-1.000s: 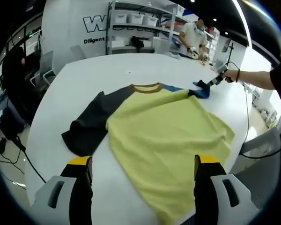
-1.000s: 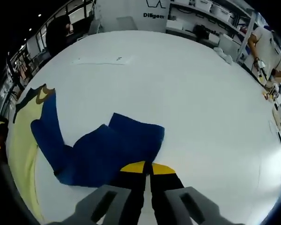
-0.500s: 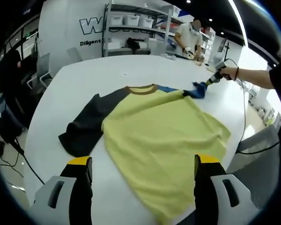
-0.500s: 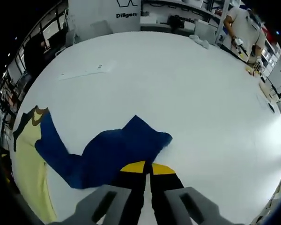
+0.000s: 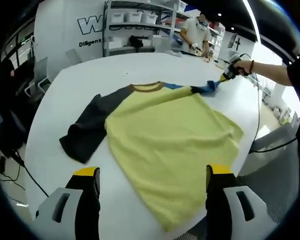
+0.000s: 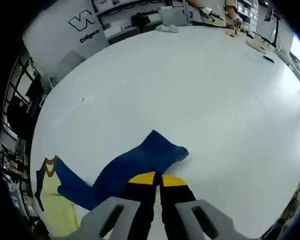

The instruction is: Fold the garment on the visible template until the final outline fits inside the template.

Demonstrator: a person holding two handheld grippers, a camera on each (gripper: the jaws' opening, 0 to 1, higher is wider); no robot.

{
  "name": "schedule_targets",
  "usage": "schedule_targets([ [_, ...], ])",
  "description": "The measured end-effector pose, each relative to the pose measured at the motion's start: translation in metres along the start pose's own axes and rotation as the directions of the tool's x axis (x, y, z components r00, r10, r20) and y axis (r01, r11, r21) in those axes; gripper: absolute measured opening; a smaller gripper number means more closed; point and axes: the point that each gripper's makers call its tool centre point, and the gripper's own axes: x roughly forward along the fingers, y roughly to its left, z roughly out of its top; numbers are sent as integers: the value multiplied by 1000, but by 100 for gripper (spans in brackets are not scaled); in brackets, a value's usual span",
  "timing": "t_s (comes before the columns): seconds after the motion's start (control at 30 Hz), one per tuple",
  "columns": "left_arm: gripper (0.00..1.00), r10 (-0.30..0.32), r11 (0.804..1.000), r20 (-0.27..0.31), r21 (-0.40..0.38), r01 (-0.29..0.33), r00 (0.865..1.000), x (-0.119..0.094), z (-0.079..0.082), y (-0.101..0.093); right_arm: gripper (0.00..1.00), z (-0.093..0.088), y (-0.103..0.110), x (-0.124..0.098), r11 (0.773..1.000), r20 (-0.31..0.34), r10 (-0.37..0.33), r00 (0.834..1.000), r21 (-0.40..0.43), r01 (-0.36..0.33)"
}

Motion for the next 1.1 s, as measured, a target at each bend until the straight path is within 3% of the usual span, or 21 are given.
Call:
schedule_targets([
  [0.13, 79, 4, 1000, -7, -9, -4, 1000, -1, -3, 0, 0, -2, -5, -2, 999, 5, -10, 1000, 34, 10],
  [0.17, 76, 5, 999, -36, -32, -7, 999, 0, -10, -2, 0, -3, -10, -4, 997, 7, -15, 1000, 73, 15],
  [0.23, 69, 13, 999, -108, -51, -19, 994, -1, -25, -4, 0, -8, -12, -5, 997, -3, -13, 1000, 74, 13],
  [0.3, 67, 12, 998, -128, -55, -20, 992, 0, -34, -6, 0, -15, -8, -9, 995, -2, -6, 1000, 104, 6],
  [0.4, 61, 6, 998, -174, -58, -16, 985, -2, -46, -10, 0, -11, -13, -8, 993, 3, -28, 1000, 118, 28],
  [0.6, 49, 30, 999, -225, -32, -38, 974, -1, -59, -10, 0, -12, -20, -8, 992, 2, -62, 998, 107, 61],
  [0.87, 35, 67, 997, -274, -14, -74, 959, 3, -71, -7, 0, -24, -23, -2, 997, -47, -72, 996, -35, 70],
  [0.97, 34, 60, 998, -285, -15, -67, 957, 4, -73, -8, 0, -30, -29, 1, 980, -86, -88, 992, -188, 71],
  [1.1, 32, 51, 997, -287, -36, -64, 956, 7, -75, -10, 2, -31, -34, 6, 968, -95, -89, 992, -242, 63],
])
